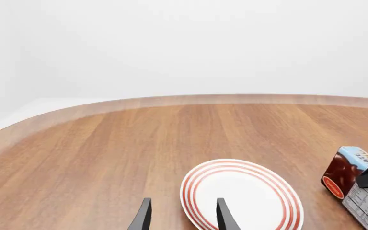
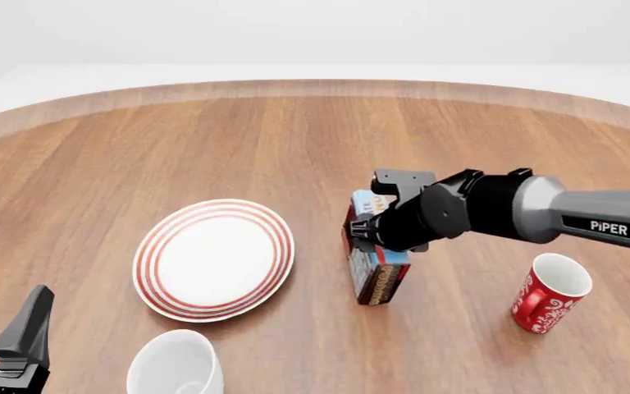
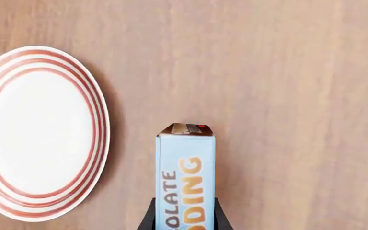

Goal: Pick up the white mug and put it on the plate, and put the chocolate pudding to the right of the plate.

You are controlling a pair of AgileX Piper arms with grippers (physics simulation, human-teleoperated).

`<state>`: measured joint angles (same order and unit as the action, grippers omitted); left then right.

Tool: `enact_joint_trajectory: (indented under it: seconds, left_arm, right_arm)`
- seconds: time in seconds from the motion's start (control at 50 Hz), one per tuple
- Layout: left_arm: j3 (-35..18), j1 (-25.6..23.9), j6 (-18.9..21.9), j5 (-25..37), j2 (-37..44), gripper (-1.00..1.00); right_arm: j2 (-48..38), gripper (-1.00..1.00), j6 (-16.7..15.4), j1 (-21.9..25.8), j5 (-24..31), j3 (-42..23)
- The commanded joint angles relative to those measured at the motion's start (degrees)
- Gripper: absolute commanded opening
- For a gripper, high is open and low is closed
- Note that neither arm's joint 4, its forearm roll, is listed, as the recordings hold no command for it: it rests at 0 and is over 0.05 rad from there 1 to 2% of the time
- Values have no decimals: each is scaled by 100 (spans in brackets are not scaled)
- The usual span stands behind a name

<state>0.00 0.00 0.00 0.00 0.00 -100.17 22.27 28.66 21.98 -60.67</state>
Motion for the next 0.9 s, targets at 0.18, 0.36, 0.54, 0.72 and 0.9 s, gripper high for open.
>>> enact_joint_trajectory:
  seconds: [0.18, 0.36, 0.54, 0.72, 0.9]
  left_arm:
    - [0, 0, 0, 0, 0, 100]
    - [0, 0, 0, 0, 0, 100]
    - [0, 0, 0, 0, 0, 100]
    - [0, 0, 0, 0, 0, 100]
    - [0, 0, 0, 0, 0, 100]
  right_arm:
    - [-1, 100, 179, 27, -18, 31]
    - [44, 100, 144, 13, -1, -24]
    - [224, 100, 66, -7, 89, -183]
    - [387, 100, -73, -81, 165, -209]
    - [603, 100, -186, -107, 236, -141]
